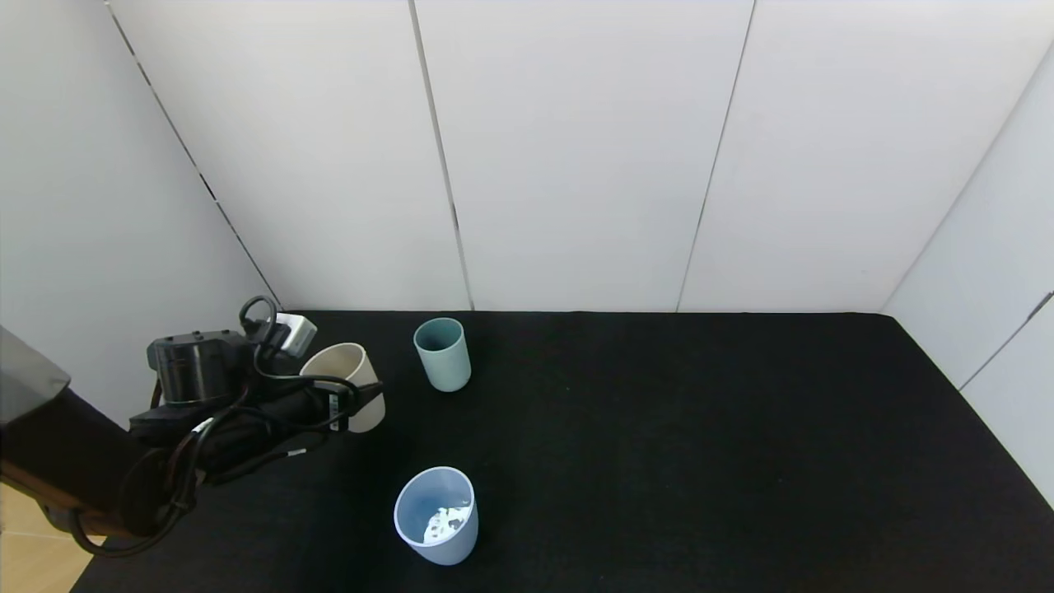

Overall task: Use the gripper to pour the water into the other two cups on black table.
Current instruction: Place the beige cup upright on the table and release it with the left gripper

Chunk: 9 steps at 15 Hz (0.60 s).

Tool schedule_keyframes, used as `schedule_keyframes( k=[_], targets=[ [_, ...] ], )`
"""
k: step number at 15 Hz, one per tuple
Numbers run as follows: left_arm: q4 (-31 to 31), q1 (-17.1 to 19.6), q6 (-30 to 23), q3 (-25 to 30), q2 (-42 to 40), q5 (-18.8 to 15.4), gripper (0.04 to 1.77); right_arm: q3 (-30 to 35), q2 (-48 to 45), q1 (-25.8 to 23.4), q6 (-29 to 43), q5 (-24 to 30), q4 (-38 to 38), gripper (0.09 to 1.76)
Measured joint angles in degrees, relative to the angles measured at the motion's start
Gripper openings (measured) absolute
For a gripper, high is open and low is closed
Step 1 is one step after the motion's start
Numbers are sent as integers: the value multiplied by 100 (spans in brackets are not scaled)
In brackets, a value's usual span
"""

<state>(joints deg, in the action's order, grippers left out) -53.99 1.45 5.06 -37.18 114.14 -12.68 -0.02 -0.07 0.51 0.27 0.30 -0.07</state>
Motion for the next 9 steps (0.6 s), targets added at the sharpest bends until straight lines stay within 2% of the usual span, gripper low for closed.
schedule_keyframes(
  k=[9],
  targets=[
    [-5,37,-35,6,199,0,125,0,0,0,-2,0,-2,171]
  ],
)
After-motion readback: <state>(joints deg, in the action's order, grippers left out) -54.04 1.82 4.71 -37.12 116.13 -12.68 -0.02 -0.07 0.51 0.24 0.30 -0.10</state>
